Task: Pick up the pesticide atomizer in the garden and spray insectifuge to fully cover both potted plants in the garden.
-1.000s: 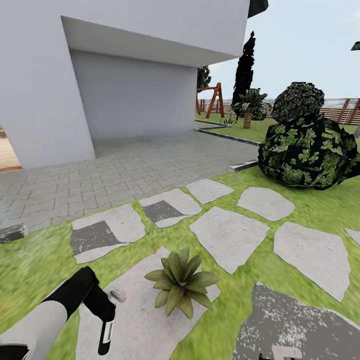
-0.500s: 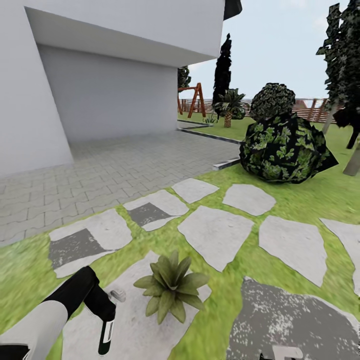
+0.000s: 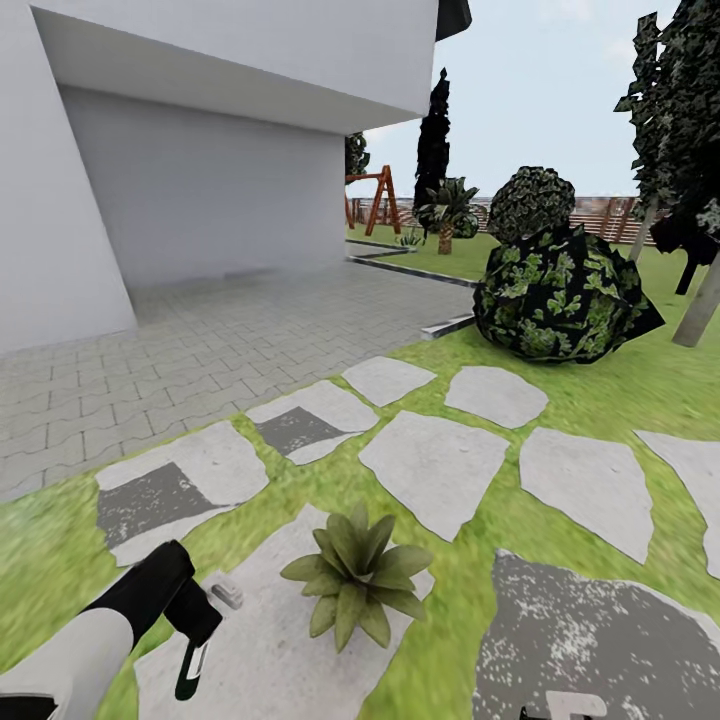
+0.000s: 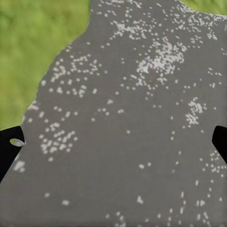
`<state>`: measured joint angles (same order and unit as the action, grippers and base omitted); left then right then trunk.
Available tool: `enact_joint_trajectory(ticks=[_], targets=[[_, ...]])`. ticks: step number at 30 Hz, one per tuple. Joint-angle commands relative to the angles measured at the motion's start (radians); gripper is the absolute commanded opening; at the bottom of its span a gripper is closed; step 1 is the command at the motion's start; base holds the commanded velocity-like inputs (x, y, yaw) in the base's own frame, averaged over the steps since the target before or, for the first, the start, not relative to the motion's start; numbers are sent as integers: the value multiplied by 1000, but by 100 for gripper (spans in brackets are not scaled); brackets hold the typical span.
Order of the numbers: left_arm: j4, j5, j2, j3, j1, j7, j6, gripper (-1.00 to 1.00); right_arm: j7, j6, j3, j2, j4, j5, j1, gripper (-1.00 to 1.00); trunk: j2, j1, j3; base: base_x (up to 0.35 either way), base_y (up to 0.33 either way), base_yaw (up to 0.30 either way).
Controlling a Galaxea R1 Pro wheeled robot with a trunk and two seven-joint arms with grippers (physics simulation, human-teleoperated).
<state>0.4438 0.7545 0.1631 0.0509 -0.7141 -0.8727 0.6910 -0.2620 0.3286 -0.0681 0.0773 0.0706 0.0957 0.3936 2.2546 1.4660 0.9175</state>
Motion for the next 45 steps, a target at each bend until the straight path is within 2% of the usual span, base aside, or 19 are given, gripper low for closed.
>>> enact_joint_trajectory(ticks=[1, 4, 8, 12, 13, 18, 20, 22, 24, 26, 29, 41, 45], targets=[[1, 0, 0, 4, 0, 2, 5, -100, -2, 3, -7, 1, -1, 10, 1, 100, 0, 0, 1, 0, 7, 0], [1, -6, -20, 1, 0, 12, 9, -100, -2, 3, -6, 6, -1, 11, 1, 100, 0, 0, 1, 0, 3, 0], [2, -5, -80, 4, -6, 12, 13, -100, -2, 3, -6, 13, -2, 12, 1, 100, 0, 0, 1, 0, 0, 0], [1, -8, -100, 5, -16, -1, 23, -100, -3, 3, -6, 15, -2, 12, 1, 100, 0, 0, 1, 0, 0, 0], [4, -7, -101, 5, -17, -14, 33, -100, -3, 3, -6, 15, -2, 11, 1, 100, 0, 0, 1, 0, 0, 0], [16, 7, -91, 12, -49, -156, 115, -100, -3, 3, -6, 16, -2, 11, 1, 100, 0, 0, 1, 0, 0, 0], [16, 12, -84, 29, -68, -181, 126, -100, -4, 3, -6, 16, -2, 11, 1, 100, 0, 0, 1, 0, 0, 0], [16, 34, -77, 45, -83, -195, 132, -100, -6, 3, -6, 15, -1, 10, 1, 100, 0, 0, 1, 0, 0, 0], [17, 64, -76, 51, -89, -202, 135, -100, -7, 3, -7, 15, 1, 10, 1, 100, 0, 0, 1, 0, 0, 0], [18, 73, -78, 53, -90, -203, 138, -100, -8, 3, -7, 15, 2, 10, 1, 100, 0, 0, 1, 0, 0, 0], [16, 79, -86, 56, -90, -204, 140, -100, -9, 3, -7, 15, 3, 10, 1, 100, 0, 0, 1, 33, -19, 0], [16, 89, -74, 57, -77, -199, 138, -100, -9, 3, -10, 13, 6, 9, 1, 100, 0, 0, 2, 86, -78, 0], [16, 89, -74, 56, -77, -200, 139, -100, -9, 3, -11, 15, 6, 8, 1, 100, 21, 11, 17, 1, -1, 0]])
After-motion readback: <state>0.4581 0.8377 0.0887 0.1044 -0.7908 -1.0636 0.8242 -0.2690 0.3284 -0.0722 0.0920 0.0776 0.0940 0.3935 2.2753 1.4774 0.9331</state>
